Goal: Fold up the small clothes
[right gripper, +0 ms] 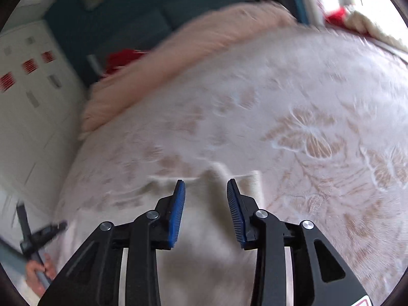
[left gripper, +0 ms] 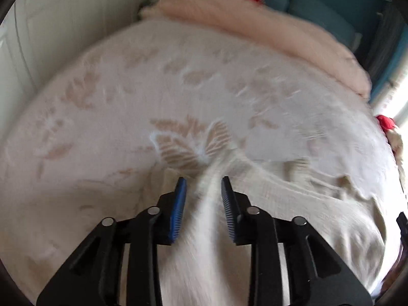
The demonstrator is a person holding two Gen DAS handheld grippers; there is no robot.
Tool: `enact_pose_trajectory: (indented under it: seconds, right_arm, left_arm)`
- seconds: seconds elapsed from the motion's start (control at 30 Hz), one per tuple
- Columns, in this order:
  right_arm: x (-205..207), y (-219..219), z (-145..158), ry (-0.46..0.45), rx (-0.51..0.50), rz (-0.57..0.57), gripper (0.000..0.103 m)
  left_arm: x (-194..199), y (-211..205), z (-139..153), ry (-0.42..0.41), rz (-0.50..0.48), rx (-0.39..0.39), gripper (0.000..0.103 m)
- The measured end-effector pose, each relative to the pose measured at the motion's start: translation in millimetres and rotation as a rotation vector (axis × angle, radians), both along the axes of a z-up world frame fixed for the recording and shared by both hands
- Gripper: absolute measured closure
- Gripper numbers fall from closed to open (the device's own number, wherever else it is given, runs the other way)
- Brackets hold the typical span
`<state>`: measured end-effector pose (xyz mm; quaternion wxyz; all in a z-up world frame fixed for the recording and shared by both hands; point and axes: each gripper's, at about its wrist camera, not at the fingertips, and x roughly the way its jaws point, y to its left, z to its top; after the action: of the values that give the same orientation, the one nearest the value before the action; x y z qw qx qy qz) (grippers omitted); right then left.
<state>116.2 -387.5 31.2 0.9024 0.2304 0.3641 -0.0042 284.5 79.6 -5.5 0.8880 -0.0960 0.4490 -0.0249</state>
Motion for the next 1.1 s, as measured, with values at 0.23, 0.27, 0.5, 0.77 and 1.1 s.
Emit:
enact_pose_trajectory:
  seconds: [0.23,0.27,0.5,0.77,1.1]
  right_arm:
    - [-27.2,31.0,-79.6,0.208,-0.050,0.071,0.094]
    - [-30.7,32.0,-70.1,0.209,-0.041,0.050,0.094]
    - [-26.0,121.9,-30.0,0.135,-0.059,0.289,0.089]
    - [-11.2,131.7,-32.0,0.151,-0.031,0.304,0.081]
    - [91.2,18.4,-33.3,0.220,-0.259,0.087,0.034]
  left_arm:
    - [-64.4,-24.6,-33.8,0.101,-0.080,0.000,0.056]
    - [-67.1,-23.2,-47.1,0.120,-0.075,0.009,0.056]
    - [-67.5,-23.0,-50.2,0.091,-0.048,0.019,0.055]
    - [-73.1,-19.2,-38.6,0.094,-0.044,-0.017,0.055]
    - [11.0,1.0,-12.2,0.062,-0.015,-0.072,0.023]
